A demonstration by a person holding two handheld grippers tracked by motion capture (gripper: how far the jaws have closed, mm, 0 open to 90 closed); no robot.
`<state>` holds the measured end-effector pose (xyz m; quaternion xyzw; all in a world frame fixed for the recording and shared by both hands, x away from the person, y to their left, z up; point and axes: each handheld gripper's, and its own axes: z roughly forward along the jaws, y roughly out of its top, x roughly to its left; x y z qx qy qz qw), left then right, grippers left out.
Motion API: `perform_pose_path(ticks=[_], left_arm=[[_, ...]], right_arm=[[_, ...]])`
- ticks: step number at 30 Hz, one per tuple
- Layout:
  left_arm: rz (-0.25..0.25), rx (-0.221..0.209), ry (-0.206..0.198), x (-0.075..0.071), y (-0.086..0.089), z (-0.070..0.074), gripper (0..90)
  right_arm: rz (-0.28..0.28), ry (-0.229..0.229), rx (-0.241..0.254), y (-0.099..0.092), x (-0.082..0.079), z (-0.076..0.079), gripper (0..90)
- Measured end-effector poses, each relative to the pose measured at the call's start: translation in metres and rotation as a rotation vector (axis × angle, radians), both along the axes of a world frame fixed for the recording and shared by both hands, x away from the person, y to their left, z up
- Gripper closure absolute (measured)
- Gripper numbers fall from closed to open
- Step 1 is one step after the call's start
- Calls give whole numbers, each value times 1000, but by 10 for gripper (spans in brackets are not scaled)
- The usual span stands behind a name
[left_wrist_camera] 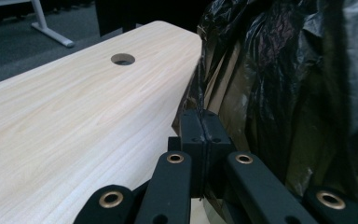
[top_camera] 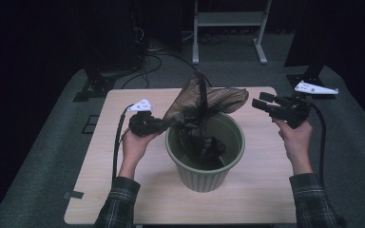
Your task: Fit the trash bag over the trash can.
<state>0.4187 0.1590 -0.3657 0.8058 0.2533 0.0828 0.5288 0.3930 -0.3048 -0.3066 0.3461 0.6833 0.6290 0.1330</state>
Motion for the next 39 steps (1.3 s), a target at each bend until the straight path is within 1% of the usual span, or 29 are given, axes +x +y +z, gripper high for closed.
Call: perform_pose_path(ticks=[2, 3, 4, 5, 6, 7, 8, 9, 12, 14, 15, 16, 17, 18, 19, 20, 21, 23, 24, 25, 26, 28, 29, 30, 33, 36, 37, 38, 39], left_arm=[[-5, 4, 2, -1, -1, 0, 893], [-6, 11, 0, -1, -1, 0, 893], [-6, 11, -5, -2, -1, 1, 893], [-7, 2, -15, -3, 0, 3, 893], [-7, 2, -15, -3, 0, 3, 893], [-7, 1, -17, -4, 0, 4, 893], [-6, -2, -19, -4, 0, 4, 893], [-6, -6, -18, -4, 1, 4, 893], [-6, -5, -19, -4, 2, 4, 893], [-6, -10, -21, -5, 2, 5, 893], [-8, -13, -23, -5, 3, 6, 893], [-7, -15, -27, -6, 3, 6, 893], [-7, -15, -27, -6, 3, 6, 893], [-7, -8, -27, -7, 3, 7, 893], [-7, 2, -31, -8, 4, 7, 894], [-4, 9, -32, -9, 5, 8, 893], [0, 12, -37, -11, 7, 10, 894], [14, 9, -49, -14, 12, 13, 894], [23, 3, -54, -16, 15, 15, 894], [29, -1, -58, -17, 19, 17, 894], [31, -7, -61, -19, 22, 18, 895], [38, -6, -70, -22, 28, 21, 896], [38, -6, -70, -22, 28, 21, 896], [48, 7, -78, -24, 30, 22, 896], [56, 2, -81, -26, 32, 21, 896], [74, 7, -86, -29, 36, 18, 897], [96, 14, -86, -30, 40, 17, 897], [96, 14, -86, -30, 40, 17, 897], [114, 29, -85, -31, 44, 16, 897]], right_arm=[[35, -27, 8, 8, -2, 13, 374], [70, -47, -4, 19, -2, 22, 360], [70, -47, -4, 19, -2, 22, 360], [96, -57, -32, 32, 2, 28, 339], [96, -57, -32, 32, 2, 28, 339], [105, -68, -76, 46, 5, 31, 331], [105, -68, -76, 46, 5, 31, 331], [116, -71, -111, 58, 10, 33, 319], [126, -44, -169, 74, 19, 32, 318], [135, -34, -176, 78, 22, 30, 331], [147, -15, -194, 84, 26, 27, 509], [153, -14, -213, 86, 26, 26, 686], [153, -14, -213, 86, 26, 26, 686], [165, -16, -231, 87, 25, 24, 802], [164, -8, -246, 89, 22, 24, 872], [171, -17, -253, 89, 18, 23, 885], [184, -35, -250, 87, 12, 23, 892], [237, -82, -225, 77, -11, 24, 893], [237, -82, -225, 77, -11, 24, 893], [246, -93, -225, 72, -20, 25, 893], [274, -117, -220, 63, -37, 24, 893], [303, -129, -227, 56, -52, 20, 894], [303, -129, -227, 56, -52, 20, 894], [322, -142, -244, 52, -67, 14, 894], [330, -144, -261, 47, -76, 6, 895], [363, -137, -260, 33, -89, -12, 898], [360, -133, -266, 30, -91, -17, 898], [348, -131, -266, 26, -93, -20, 898], [349, -129, -253, 21, -94, -23, 899]])
